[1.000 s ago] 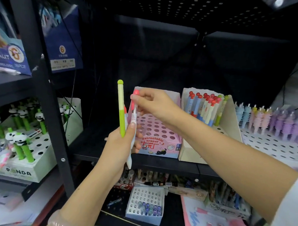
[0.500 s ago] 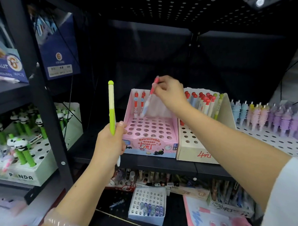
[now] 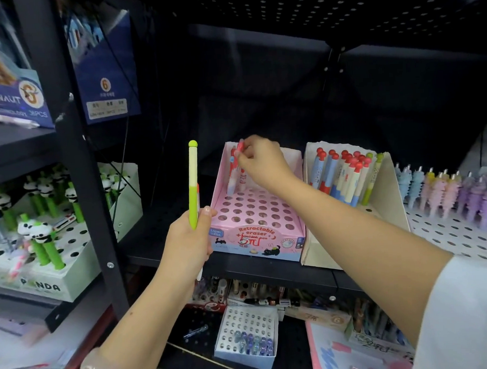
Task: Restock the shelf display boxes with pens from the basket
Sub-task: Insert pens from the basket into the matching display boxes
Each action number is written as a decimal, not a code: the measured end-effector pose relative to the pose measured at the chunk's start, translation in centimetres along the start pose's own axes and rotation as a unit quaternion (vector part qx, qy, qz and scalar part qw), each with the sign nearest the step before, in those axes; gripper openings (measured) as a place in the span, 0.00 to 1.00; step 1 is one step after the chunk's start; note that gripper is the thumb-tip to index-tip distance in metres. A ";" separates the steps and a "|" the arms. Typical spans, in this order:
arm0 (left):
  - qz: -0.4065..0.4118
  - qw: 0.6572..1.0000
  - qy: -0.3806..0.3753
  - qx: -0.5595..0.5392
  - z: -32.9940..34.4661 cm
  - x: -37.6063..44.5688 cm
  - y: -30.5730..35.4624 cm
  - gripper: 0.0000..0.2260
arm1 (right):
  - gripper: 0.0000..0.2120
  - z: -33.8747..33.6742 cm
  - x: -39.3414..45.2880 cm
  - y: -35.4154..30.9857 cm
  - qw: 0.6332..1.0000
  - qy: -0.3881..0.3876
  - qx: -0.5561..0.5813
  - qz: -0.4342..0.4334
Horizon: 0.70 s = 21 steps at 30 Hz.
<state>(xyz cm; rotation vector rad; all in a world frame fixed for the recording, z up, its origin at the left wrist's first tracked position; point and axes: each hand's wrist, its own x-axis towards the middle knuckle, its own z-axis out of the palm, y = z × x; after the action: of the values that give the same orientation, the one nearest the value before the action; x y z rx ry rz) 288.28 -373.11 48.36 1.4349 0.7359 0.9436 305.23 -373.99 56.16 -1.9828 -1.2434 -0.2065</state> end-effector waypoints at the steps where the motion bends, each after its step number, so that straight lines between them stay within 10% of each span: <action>1: -0.001 1.000 -0.002 0.000 0.0 0.0 0.0 0.10 | 0.10 0.4 -0.1 0.2 1.000 -0.020 -0.009 0.013; 11: 0.011 1.000 -0.006 0.011 -0.5 -0.3 0.8 0.10 | 0.12 1.3 -1.7 0.4 0.985 -0.091 -0.134 0.064; 14: 0.025 1.000 -0.009 -0.013 -0.7 -0.4 1.1 0.10 | 0.10 0.0 -2.7 -0.7 0.997 -0.057 0.040 0.024; 21: -0.017 0.963 -0.168 -0.208 0.4 -1.0 2.5 0.21 | 0.14 -2.0 -4.5 -3.0 0.897 -0.325 0.297 -0.035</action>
<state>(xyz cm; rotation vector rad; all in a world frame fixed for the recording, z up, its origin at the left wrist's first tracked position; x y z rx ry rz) 287.89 -374.43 50.71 1.1617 0.2850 0.7471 301.03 -377.82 56.86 -1.4894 -1.5444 0.7828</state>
